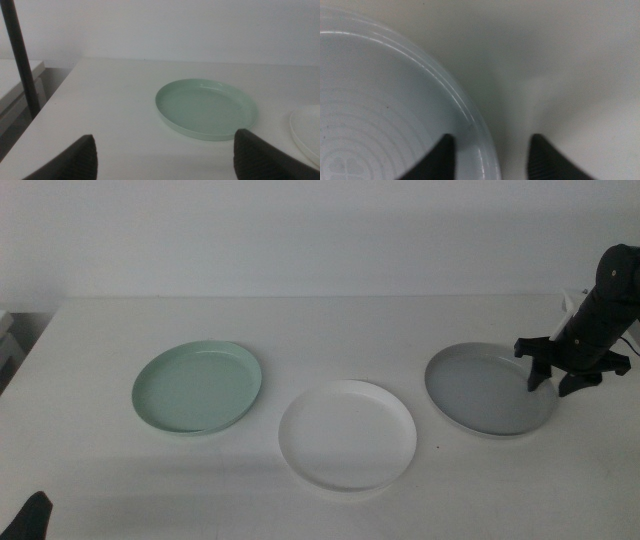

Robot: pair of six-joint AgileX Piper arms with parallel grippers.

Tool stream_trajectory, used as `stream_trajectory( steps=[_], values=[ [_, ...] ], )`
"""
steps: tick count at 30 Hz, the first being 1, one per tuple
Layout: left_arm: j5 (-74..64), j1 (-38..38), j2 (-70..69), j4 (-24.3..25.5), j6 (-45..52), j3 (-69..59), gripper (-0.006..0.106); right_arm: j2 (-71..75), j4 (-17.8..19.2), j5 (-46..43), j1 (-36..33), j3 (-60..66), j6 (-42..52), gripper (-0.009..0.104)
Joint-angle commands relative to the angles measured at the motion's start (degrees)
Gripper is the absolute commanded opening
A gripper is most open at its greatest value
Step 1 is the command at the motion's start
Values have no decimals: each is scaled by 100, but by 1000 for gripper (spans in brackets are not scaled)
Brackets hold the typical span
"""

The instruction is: Stack the three bowls on top of each other.

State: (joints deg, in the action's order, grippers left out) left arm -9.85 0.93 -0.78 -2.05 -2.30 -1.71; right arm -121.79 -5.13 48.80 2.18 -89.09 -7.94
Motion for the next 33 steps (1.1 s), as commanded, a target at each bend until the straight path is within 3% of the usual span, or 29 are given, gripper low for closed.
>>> stream_trajectory(
  steps=[1,6,12,20,25,33],
  values=[
    [443,20,-78,-67,-73,-34,90,326,18,-104,37,-188,37,24],
    [443,20,-78,-67,-73,-34,90,326,37,-104,37,-188,211,0],
    [443,20,-78,-67,-73,-34,90,766,-34,208,25,-188,328,0],
    [443,20,-78,-67,-73,-34,90,1981,-519,380,-261,-181,366,0],
    [443,20,-78,-67,-73,-34,90,2054,-813,696,-946,-156,475,0],
    [443,20,-78,-67,-73,-34,90,1867,-793,213,-2180,115,243,0]
  ],
)
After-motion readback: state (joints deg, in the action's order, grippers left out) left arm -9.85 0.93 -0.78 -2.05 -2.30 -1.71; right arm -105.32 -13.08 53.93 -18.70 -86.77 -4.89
